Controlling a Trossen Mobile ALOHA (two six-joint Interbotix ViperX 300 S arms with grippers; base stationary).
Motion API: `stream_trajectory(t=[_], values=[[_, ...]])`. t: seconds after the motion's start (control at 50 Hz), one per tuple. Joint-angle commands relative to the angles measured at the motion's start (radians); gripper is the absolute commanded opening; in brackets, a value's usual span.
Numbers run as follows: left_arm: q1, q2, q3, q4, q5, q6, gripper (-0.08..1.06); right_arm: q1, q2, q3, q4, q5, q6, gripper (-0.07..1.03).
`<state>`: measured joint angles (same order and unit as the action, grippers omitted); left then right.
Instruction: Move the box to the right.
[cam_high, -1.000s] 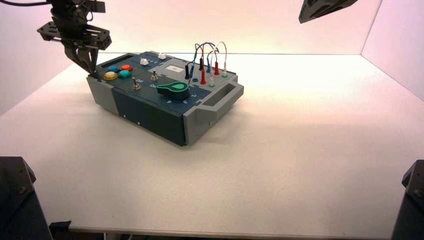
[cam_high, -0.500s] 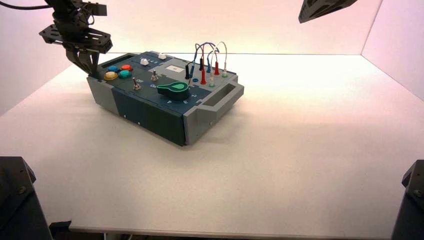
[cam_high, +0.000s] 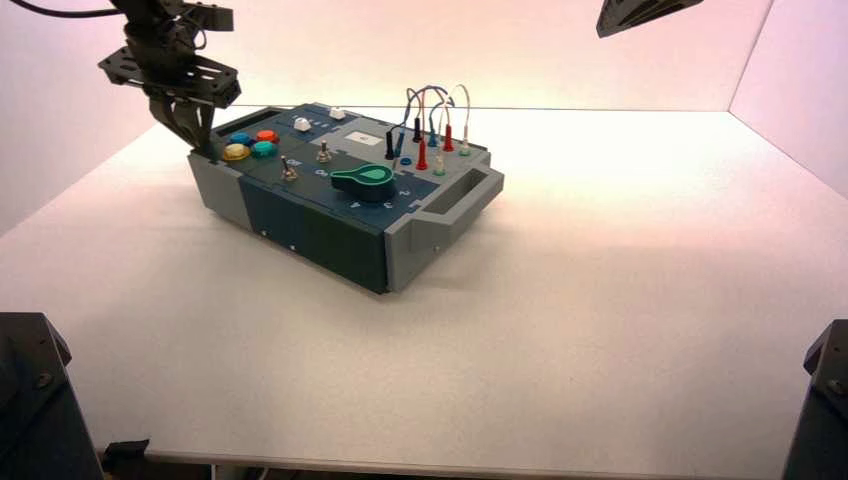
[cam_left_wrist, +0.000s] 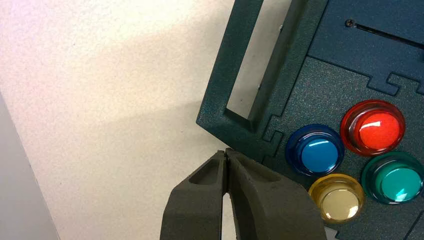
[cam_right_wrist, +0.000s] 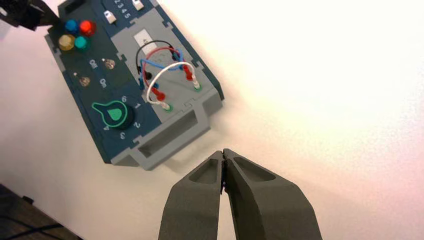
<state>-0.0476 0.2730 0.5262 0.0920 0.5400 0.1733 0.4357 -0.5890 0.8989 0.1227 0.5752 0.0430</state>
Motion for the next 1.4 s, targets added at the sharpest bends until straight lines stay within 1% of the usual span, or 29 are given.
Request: stream_trajectory(t=[0.02,0.26,0.32,0.6,0.76,0.86,1.08,1.4], values=[[-0.072,0.000,0.008,-0.012,-0.003,0.005,-0.03,-0.002,-0.020,-0.023,0.006,-0.005,0.006,-0.02],[-0.126,-0.002,0.020,-0.018,-0.003,0.006,-0.03,-0.002,-0.038,-0.025,0.011,-0.005,0.012,-0.02],[-0.153,-0.003,0.023,-0.020,-0.003,0.006,-0.03,0.000,-0.038,-0.023,0.014,-0.005,0.015,-0.02],[-0.232,-0.005,0.023,-0.021,-0.003,0.006,-0.03,0.000,-0.040,-0.014,0.038,-0.005,0.015,-0.02],[-0.276,-0.006,0.026,-0.023,-0.003,0.006,-0.03,0.000,-0.046,-0.012,0.038,0.000,0.015,-0.02],[-0.290,-0.006,0.029,-0.028,-0.003,0.006,-0.03,0.000,-0.048,-0.014,0.038,0.003,0.014,-0.02],[-0.327,-0.026,0.037,-0.028,-0.003,0.006,-0.03,-0.002,-0.055,-0.014,0.040,0.014,0.018,-0.02],[-0.370,-0.028,0.021,-0.031,-0.003,0.006,-0.03,-0.002,-0.066,-0.018,0.041,0.028,0.021,-0.02]])
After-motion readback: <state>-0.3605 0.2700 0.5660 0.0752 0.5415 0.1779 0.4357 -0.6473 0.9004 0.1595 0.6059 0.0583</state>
